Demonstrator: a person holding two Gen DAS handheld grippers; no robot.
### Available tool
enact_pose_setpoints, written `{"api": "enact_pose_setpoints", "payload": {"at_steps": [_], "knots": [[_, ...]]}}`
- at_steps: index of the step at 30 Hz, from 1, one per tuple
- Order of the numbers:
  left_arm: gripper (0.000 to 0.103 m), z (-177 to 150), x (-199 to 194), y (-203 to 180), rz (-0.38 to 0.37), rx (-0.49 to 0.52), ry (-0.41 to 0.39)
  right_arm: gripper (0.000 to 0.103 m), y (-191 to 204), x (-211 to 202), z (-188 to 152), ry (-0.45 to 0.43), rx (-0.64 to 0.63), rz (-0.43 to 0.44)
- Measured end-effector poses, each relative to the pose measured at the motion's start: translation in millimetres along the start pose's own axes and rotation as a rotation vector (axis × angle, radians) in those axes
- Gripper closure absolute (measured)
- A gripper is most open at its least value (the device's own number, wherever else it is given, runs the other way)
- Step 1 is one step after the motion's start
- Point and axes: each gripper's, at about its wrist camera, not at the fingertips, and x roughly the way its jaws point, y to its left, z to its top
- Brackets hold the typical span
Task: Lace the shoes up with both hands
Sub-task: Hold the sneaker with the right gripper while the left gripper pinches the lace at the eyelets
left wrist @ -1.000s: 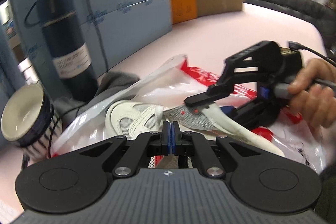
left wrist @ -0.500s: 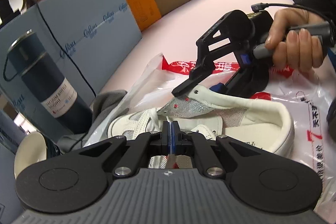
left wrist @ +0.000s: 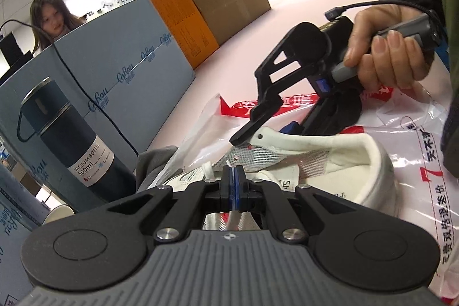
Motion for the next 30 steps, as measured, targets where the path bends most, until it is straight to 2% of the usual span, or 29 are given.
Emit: {"api": "enact_pose_setpoints", "payload": {"at_steps": [11,20,30], "knots": [[0.102,-3.5,6.7,2.0,0.009,0.0,0.022,0.085,0.5,0.0,0.4,0.001,-0.001,-0.001],[0.102,-5.5,9.0,-0.7,0.004,0.05,0.024,0.085,1.5,0.1,0.0,0.001,-0.002,-0.001],[0.102,-0.3,17.7,6.7,0.023,-0.054,0.054,0.084,1.7,0.2,-1.0,0.0,-0.007,-0.002]]}}
